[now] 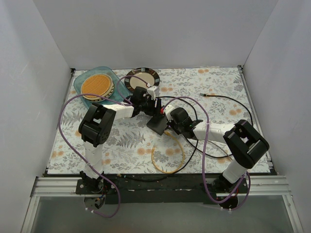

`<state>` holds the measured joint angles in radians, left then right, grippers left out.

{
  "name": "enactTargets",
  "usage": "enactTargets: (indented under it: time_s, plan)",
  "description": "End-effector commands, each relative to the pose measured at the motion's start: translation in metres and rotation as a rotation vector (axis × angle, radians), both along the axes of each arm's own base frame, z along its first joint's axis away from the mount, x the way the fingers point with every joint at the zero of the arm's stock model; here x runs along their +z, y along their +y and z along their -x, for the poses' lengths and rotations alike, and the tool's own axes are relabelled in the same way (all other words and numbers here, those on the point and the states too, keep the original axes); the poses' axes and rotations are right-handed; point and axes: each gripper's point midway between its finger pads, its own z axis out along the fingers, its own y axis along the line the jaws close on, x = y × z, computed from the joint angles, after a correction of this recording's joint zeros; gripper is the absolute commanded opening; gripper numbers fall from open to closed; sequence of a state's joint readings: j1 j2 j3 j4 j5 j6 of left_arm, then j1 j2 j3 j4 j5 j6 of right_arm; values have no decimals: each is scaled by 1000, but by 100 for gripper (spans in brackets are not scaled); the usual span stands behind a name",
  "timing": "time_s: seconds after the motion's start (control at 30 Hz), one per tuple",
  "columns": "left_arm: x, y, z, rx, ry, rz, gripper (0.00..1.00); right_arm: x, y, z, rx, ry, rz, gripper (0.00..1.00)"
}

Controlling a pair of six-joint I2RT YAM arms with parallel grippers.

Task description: Insert the plug into the switch port

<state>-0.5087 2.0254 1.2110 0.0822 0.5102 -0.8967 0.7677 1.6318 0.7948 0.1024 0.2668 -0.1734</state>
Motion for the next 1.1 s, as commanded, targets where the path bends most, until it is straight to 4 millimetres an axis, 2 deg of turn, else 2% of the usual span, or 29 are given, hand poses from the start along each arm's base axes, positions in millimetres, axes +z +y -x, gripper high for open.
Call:
enactTargets:
  time_s: [0.0,0.23,0.37,0.47,0.6,0.7,0.8,0.9,0.93,1.07]
  plan:
    - [28,-75,144,-463,313,191,54,131,109,-47,199,-328,-441,1]
    - [28,-80,152,-490,317,196,54,132,116,-49,242,-316,-441,1]
    - [30,-81,155,-508,310,204,54,138,123,-43,315,-316,-454,1]
    - [29,-83,150,-499,284,194,56,145,125,-40,350,-318,-455,1]
    - [26,-85,139,-482,267,176,60,144,122,-37,360,-312,-437,1]
    - [25,-88,130,-467,258,169,59,145,117,-36,349,-315,-424,1]
    - [21,-87,131,-471,283,157,57,144,111,-40,301,-318,-419,1]
    - [18,-83,135,-468,295,146,54,143,98,-53,175,-332,-412,1]
    - [11,-78,140,-460,313,133,54,140,91,-57,125,-339,-405,1]
    - [7,-67,151,-439,333,123,54,143,82,-61,34,-353,-450,1]
